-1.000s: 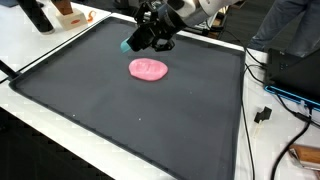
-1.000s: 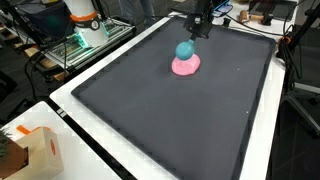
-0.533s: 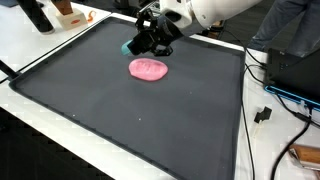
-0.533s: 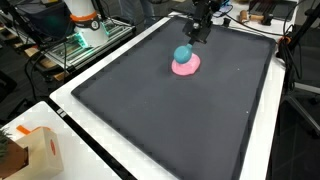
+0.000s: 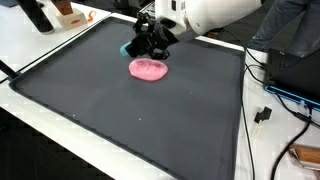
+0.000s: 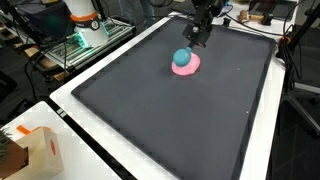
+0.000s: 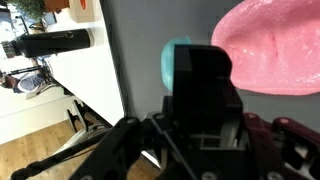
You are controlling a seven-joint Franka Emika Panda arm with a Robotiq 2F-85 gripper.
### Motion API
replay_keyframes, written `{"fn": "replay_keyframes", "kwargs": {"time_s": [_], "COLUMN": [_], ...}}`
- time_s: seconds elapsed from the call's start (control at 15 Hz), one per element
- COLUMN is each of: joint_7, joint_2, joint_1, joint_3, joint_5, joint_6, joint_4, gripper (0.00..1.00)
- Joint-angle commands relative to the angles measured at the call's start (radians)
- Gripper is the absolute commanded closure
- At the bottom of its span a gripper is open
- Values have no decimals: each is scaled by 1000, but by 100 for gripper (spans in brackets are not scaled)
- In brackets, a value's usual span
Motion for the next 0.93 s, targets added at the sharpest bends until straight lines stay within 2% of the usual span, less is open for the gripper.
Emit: {"fn": "replay_keyframes", "kwargs": {"time_s": [0.0, 0.53, 0.87], "joint_7": [-17, -118, -220], "joint_2": [16, -9, -46], "joint_1": [-15, -54, -78], "joint_3": [6, 19, 22], "joint_5": [2, 53, 128], "joint_6": [-13, 8, 21], "joint_4": [24, 34, 33], "gripper": [75, 75, 75]}}
